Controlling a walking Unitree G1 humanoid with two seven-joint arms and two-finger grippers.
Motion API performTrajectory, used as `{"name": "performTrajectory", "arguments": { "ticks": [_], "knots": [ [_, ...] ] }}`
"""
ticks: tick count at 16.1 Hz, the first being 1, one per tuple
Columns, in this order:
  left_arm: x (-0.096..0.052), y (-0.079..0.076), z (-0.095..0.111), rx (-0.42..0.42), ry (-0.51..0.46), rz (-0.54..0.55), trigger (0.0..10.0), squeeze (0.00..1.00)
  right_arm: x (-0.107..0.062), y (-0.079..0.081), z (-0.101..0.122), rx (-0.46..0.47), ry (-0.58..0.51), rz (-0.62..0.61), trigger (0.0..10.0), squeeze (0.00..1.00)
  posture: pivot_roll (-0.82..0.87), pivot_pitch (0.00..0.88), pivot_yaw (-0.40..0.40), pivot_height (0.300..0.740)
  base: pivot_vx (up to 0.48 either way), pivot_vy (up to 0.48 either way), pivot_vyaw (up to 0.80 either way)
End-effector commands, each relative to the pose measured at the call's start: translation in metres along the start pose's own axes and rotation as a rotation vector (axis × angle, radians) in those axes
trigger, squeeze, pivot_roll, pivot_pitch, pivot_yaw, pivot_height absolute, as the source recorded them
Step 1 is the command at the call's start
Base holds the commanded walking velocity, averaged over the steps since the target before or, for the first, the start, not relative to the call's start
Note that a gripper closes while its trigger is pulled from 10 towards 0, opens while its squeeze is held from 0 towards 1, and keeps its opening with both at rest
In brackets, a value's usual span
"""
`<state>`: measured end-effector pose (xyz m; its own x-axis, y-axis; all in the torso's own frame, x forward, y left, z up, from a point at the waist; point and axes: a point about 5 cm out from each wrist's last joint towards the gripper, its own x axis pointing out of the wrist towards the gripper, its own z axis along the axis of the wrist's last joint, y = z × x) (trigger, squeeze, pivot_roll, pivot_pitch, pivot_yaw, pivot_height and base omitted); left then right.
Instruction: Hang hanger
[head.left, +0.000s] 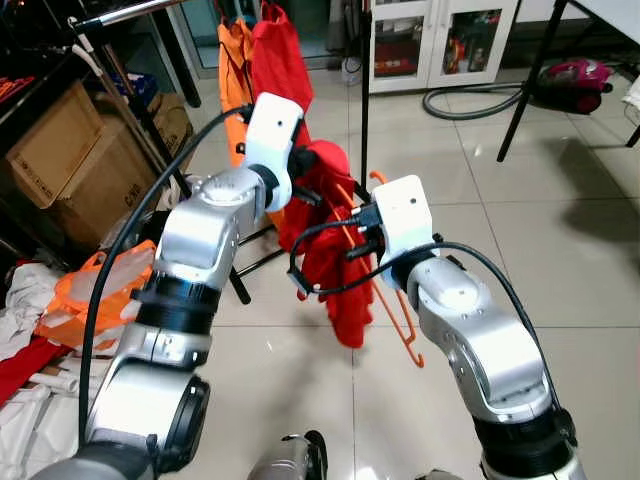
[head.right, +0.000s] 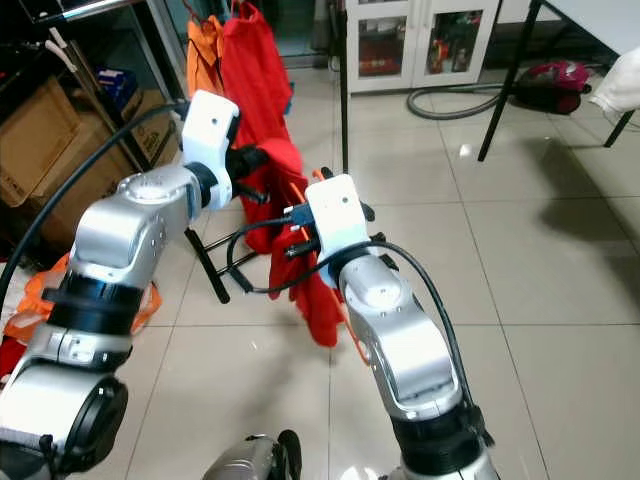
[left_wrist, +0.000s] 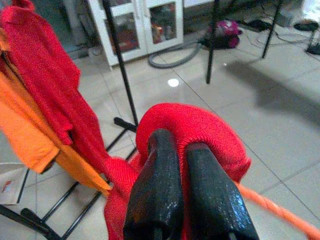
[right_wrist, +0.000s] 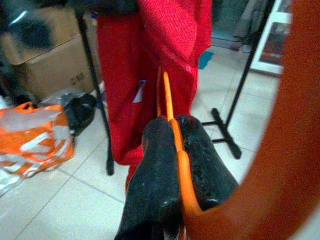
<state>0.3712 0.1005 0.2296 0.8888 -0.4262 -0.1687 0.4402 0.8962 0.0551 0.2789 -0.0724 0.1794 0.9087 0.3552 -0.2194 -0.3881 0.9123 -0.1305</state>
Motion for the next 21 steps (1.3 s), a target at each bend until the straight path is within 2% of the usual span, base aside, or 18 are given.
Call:
{"name": "performTrajectory", "arguments": {
  "ticks": [1,4,5,7,11,13,16,19,21],
  "knots": [
    [-0.001,0.008,0.016,0.0,-0.056,0.032,10.0,0.0,-0.005,0.008,-0.014,-0.007,0.065,0.041,10.0,0.0,0.0,0.088,0.144,0.74,0.0,0.0,0.0],
    [0.001,0.011,0.024,-0.028,-0.072,0.037,10.0,0.0,-0.014,0.012,-0.031,0.014,0.142,0.053,10.0,0.0,0.01,0.101,0.161,0.74,0.0,0.0,0.0],
    [0.003,0.01,0.029,-0.06,-0.082,0.02,10.0,0.0,-0.021,0.012,-0.042,0.018,0.191,0.049,10.0,0.0,0.02,0.117,0.174,0.74,0.0,0.0,0.0],
    [0.004,0.004,0.032,-0.087,-0.082,-0.017,10.0,0.0,-0.023,0.011,-0.047,0.019,0.209,0.025,10.0,0.0,0.02,0.124,0.18,0.74,0.0,0.0,0.0],
    [0.001,0.001,0.029,-0.099,-0.061,-0.048,10.0,0.0,-0.025,0.008,-0.043,0.036,0.195,-0.031,10.0,0.0,0.03,0.144,0.189,0.74,0.0,0.0,0.0],
    [-0.003,0.001,0.024,-0.134,-0.037,-0.061,10.0,0.0,-0.024,0.011,-0.035,0.075,0.149,-0.057,10.0,0.0,0.04,0.156,0.199,0.74,0.0,0.0,0.0],
    [-0.01,0.003,0.017,-0.11,-0.016,-0.053,10.0,0.0,-0.02,0.013,-0.019,0.106,0.069,-0.095,10.0,0.0,0.07,0.162,0.205,0.74,0.0,0.0,0.0],
    [-0.012,0.006,0.018,-0.11,-0.008,-0.038,10.0,0.0,-0.019,0.015,-0.019,0.079,0.083,-0.111,10.0,0.0,0.08,0.163,0.211,0.74,0.0,0.0,0.0],
    [-0.014,0.005,0.021,-0.123,-0.013,-0.038,10.0,0.0,-0.02,0.013,-0.03,0.026,0.141,-0.142,10.0,0.0,0.08,0.157,0.204,0.74,0.0,0.0,0.0]
  ]
}}
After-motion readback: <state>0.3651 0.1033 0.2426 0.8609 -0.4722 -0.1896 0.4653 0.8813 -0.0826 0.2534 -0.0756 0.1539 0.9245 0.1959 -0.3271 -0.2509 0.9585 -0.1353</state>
